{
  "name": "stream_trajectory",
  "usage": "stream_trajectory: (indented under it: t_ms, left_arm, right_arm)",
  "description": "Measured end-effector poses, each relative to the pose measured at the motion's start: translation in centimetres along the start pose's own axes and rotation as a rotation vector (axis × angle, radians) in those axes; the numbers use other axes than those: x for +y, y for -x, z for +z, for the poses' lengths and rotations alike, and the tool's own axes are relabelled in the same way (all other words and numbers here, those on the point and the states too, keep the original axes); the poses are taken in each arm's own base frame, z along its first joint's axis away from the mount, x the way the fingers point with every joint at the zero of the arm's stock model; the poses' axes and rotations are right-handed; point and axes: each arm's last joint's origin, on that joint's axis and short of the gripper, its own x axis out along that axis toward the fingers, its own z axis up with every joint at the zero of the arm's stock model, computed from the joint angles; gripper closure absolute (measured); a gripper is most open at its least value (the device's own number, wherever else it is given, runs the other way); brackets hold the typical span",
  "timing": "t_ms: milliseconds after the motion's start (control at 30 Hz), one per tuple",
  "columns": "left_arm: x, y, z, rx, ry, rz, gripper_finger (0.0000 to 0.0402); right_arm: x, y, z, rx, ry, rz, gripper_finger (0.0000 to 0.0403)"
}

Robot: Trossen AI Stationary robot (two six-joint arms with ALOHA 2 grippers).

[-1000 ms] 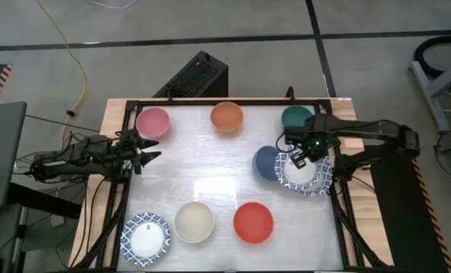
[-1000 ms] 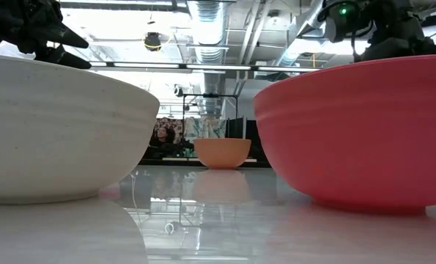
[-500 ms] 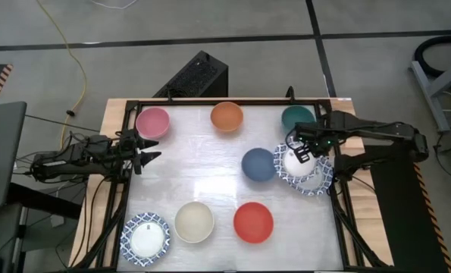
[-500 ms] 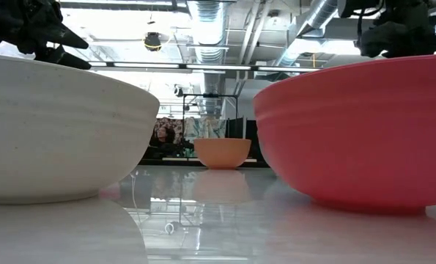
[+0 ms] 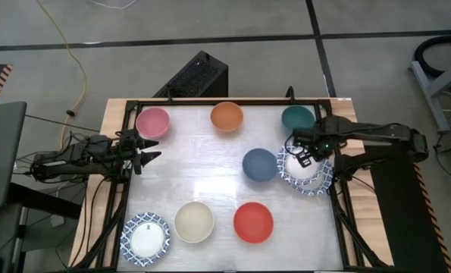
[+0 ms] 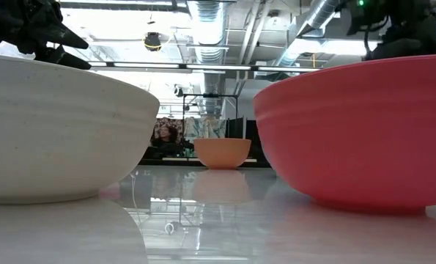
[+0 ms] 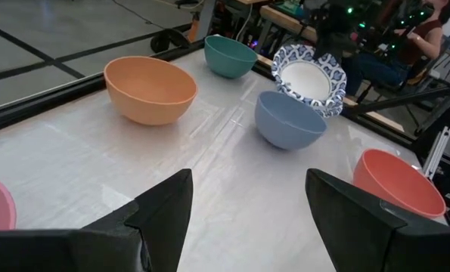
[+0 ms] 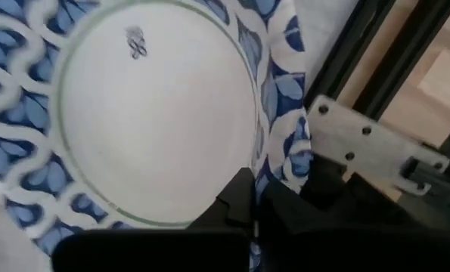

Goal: Nest bowls inside each other
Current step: Stack the top left white patterned plate on top of the stacked white patterned plates, then stack the bottom white patterned plate on top of the stacked white patterned plates

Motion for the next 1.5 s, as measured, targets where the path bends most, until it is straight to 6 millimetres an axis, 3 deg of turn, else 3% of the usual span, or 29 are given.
stream_trajectory:
  t_ms: [267,700,867,1000,1200,1333,1500]
  left_arm:
    - [0.0,0.0,0.0,0.000,0.000,0.000,0.0154]
    - [0.0,0.0,0.0,0.000,0.000,0.000,0.0154]
    - [0.0,0.0,0.0,0.000,0.000,0.000,0.0154]
    - [0.0,0.0,0.0,0.000,0.001,0.000,0.0154]
    - [-0.5,0.1,0.4,0.002,-0.012,-0.124,0.0154]
    - [-1.1,-0.2,0.5,0.129,-0.008,-0.227,0.0154]
    - [-2.3,-2.2,0.6,0.324,0.044,-0.324,0.0154]
  right_arm:
    - [-0.3,-2.4,-0.5,0.083,0.031,-0.065,0.0310]
    - [-0.3,-2.5,-0.5,0.086,0.062,-0.066,0.0247]
    - [-0.2,-2.3,-0.4,0.073,0.072,-0.055,0.0245]
    - [0.7,-1.8,0.2,-0.002,0.073,0.040,0.0254]
    - [4.3,-0.3,1.9,-0.283,0.200,0.370,0.0258]
    - [6.0,0.8,2.3,-0.425,0.289,0.517,0.0259]
    - [6.6,1.0,1.8,-0.454,0.362,0.542,0.0259]
